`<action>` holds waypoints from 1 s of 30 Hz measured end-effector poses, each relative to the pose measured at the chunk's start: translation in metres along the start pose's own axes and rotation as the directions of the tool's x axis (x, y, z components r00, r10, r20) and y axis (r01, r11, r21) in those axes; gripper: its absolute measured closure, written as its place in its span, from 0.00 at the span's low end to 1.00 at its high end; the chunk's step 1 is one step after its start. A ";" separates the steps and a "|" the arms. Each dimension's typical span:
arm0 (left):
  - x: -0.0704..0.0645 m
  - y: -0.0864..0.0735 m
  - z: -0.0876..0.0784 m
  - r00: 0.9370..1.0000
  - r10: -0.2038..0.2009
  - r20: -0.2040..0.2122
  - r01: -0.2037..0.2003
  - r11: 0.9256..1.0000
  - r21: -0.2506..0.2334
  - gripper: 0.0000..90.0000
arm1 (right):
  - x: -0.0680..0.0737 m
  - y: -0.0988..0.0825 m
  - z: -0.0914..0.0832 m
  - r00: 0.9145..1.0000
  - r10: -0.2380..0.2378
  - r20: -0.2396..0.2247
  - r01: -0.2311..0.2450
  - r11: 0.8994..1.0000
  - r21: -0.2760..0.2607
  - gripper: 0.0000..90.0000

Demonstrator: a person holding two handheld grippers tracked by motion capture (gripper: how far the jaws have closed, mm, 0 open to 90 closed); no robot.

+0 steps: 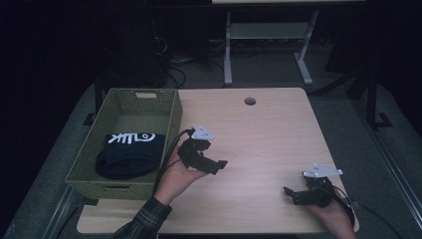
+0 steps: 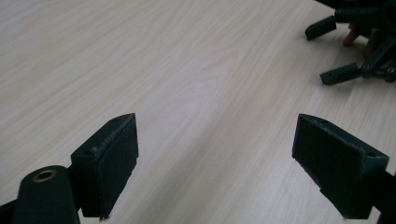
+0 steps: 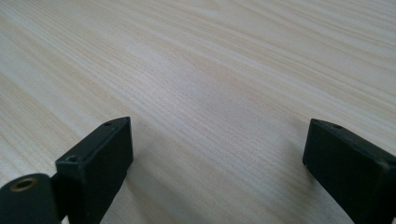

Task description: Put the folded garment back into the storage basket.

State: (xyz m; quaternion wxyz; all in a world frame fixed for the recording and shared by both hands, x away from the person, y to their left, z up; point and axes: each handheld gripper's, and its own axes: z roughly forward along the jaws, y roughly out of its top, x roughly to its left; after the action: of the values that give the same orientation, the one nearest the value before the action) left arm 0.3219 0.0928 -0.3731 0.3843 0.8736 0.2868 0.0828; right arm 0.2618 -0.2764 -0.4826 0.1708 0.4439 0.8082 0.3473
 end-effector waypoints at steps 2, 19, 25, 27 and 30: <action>-0.003 -0.005 0.006 1.000 0.011 0.007 -0.011 1.000 0.001 0.16 | 0.000 0.000 0.000 1.000 -0.001 0.000 0.001 1.000 -0.001 0.09; -0.005 -0.053 0.052 1.000 0.021 -0.008 -0.021 0.998 0.053 0.14 | 0.000 0.000 0.000 1.000 0.000 0.000 0.000 1.000 0.000 0.09; 0.000 -0.063 0.060 1.000 0.011 -0.028 -0.010 0.998 0.068 0.14 | 0.000 0.000 0.000 1.000 -0.003 0.001 0.003 1.000 -0.001 0.09; 0.000 -0.064 0.061 0.999 0.015 -0.033 -0.012 0.998 0.069 0.14 | 0.000 0.000 0.000 1.000 -0.004 0.001 0.004 1.000 -0.002 0.09; 0.002 -0.070 0.065 0.998 0.004 -0.057 0.000 0.997 0.071 0.14 | 0.000 0.000 0.000 1.000 -0.005 0.000 0.005 1.000 -0.003 0.09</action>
State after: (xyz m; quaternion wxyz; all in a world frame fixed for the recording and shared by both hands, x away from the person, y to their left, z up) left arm 0.3173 0.0911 -0.4686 0.3447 0.8842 0.2996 0.0978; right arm 0.2621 -0.2766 -0.4827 0.1726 0.4416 0.8088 0.3480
